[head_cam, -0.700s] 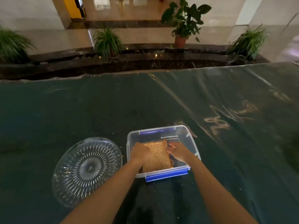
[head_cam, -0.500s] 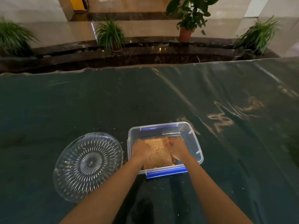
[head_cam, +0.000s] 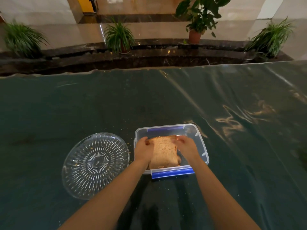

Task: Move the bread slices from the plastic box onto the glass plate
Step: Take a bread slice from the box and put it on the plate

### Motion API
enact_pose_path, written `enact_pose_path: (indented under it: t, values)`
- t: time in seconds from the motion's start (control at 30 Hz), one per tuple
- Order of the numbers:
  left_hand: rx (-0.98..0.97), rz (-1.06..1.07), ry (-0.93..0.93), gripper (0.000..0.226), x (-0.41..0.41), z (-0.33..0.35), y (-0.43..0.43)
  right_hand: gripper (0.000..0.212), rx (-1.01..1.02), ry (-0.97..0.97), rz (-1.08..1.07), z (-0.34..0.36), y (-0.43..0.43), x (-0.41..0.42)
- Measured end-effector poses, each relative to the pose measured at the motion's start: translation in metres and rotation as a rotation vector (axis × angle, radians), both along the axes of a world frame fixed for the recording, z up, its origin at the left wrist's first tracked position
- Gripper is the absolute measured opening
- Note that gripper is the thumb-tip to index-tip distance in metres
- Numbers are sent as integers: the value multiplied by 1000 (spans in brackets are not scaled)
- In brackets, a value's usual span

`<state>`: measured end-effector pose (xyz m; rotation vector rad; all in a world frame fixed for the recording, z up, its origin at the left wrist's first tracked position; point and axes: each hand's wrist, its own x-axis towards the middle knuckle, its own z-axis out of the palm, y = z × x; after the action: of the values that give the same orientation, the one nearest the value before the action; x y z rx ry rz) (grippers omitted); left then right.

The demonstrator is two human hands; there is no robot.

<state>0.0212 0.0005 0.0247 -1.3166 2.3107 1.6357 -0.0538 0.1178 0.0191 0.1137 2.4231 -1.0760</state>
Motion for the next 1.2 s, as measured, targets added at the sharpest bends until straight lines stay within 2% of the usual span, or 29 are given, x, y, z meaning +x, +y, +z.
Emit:
enact_pose_path:
  t: [0.13,0.2,0.33,0.47,0.63,0.77,1.0,1.2]
  values:
    - [106,-15,198,36,7,16,-4,33,-322,54,21,16,14,0]
    - [98,-24,284,37,8,26,-5,30,-409,108,19,25,19,1]
    - [77,-25,415,41,10,44,-15,30,-467,197,38,46,8,3]
    - [101,31,465,42,22,54,-37,27,-483,251,73,61,-17,12]
    - [123,166,454,46,47,54,-81,18,-525,182,105,63,-65,36]
    - [112,318,440,45,77,44,-121,30,-498,109,131,54,-114,59]
    - [73,531,286,46,112,6,-180,34,-337,-2,192,15,-192,87]
    - [67,507,122,33,110,-24,-211,32,-209,-69,143,-23,-228,91]
